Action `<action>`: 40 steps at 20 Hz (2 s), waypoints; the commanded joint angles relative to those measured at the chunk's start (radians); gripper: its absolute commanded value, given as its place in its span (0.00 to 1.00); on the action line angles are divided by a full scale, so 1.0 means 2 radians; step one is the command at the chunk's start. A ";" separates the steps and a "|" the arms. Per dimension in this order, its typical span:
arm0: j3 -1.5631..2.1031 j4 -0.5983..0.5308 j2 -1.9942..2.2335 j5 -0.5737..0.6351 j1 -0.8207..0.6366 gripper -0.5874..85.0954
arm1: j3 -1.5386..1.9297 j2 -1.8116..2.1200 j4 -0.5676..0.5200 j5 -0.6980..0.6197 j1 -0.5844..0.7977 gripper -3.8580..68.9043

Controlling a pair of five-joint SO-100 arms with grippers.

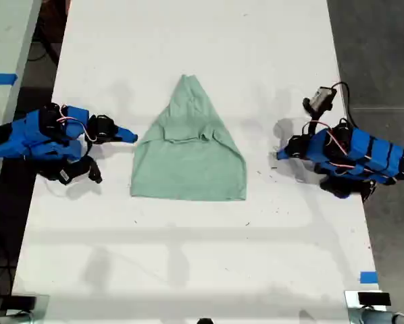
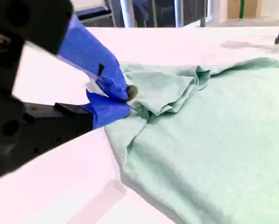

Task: Fold t shirt

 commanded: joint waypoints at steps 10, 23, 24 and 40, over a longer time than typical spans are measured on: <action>0.003 -0.002 0.003 -0.007 -0.008 0.01 | -0.200 -0.410 -0.258 0.043 -0.058 0.07; 0.002 -0.001 0.003 -0.006 -0.002 0.01 | -0.438 -0.842 -0.337 0.023 -0.103 0.07; 0.002 -0.001 0.003 -0.006 -0.002 0.01 | -0.447 -0.828 -0.327 0.017 -0.098 0.07; 0.002 0.000 0.003 -0.005 -0.001 0.01 | -0.949 -1.048 -0.162 -0.071 -0.140 0.02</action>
